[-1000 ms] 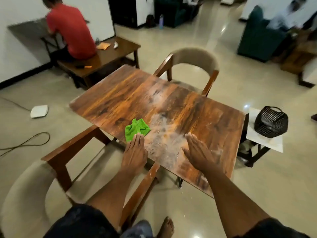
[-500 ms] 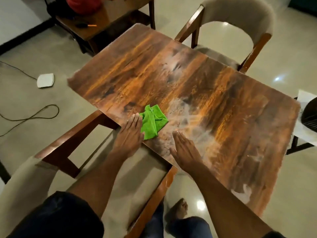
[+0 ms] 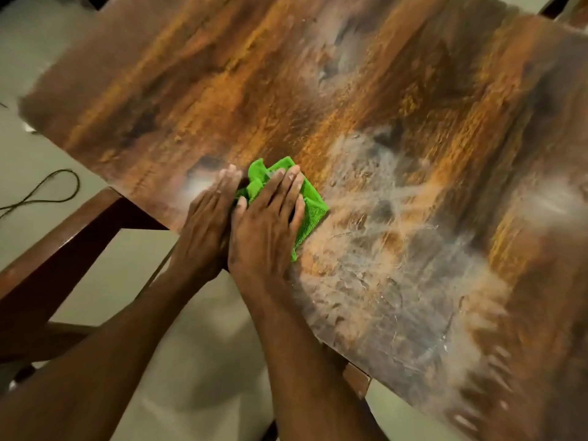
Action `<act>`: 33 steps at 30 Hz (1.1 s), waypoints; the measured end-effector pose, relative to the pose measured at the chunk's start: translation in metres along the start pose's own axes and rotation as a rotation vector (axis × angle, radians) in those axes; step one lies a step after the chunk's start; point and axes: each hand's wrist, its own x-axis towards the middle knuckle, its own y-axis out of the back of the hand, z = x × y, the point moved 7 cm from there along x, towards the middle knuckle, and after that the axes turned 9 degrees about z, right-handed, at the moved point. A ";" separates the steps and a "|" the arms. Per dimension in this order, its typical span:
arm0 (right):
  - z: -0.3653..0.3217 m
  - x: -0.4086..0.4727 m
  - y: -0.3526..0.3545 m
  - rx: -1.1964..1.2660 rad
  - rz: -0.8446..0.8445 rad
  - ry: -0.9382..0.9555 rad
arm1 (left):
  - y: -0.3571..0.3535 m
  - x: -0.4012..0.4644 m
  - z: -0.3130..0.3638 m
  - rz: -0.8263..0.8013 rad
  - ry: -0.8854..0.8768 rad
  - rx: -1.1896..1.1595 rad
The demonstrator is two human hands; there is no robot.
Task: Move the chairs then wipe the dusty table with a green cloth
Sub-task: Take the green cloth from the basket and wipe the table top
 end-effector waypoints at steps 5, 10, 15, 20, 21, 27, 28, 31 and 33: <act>0.036 0.060 0.011 -0.067 0.105 0.040 | -0.008 0.031 0.002 -0.036 -0.042 0.031; 0.095 0.158 0.040 -0.191 0.219 0.052 | -0.021 0.090 0.009 -0.216 -0.273 0.147; 0.091 0.144 0.038 -0.256 0.238 0.032 | -0.031 0.096 0.007 -0.223 -0.342 0.192; 0.071 0.039 0.040 -0.247 0.149 0.016 | -0.029 0.101 0.010 -0.217 -0.346 0.187; 0.065 0.011 0.038 -0.233 0.105 0.005 | -0.030 0.101 0.010 -0.213 -0.347 0.196; 0.060 -0.029 0.026 -0.197 0.052 0.027 | -0.032 0.099 0.010 -0.214 -0.347 0.207; 0.066 -0.013 0.028 -0.201 0.072 0.024 | -0.032 0.098 0.010 -0.212 -0.351 0.210; 0.093 0.054 0.043 -0.214 0.178 -0.012 | -0.030 0.097 0.011 -0.208 -0.355 0.203; 0.115 0.106 0.055 -0.217 0.233 -0.029 | -0.029 0.096 0.012 -0.210 -0.348 0.201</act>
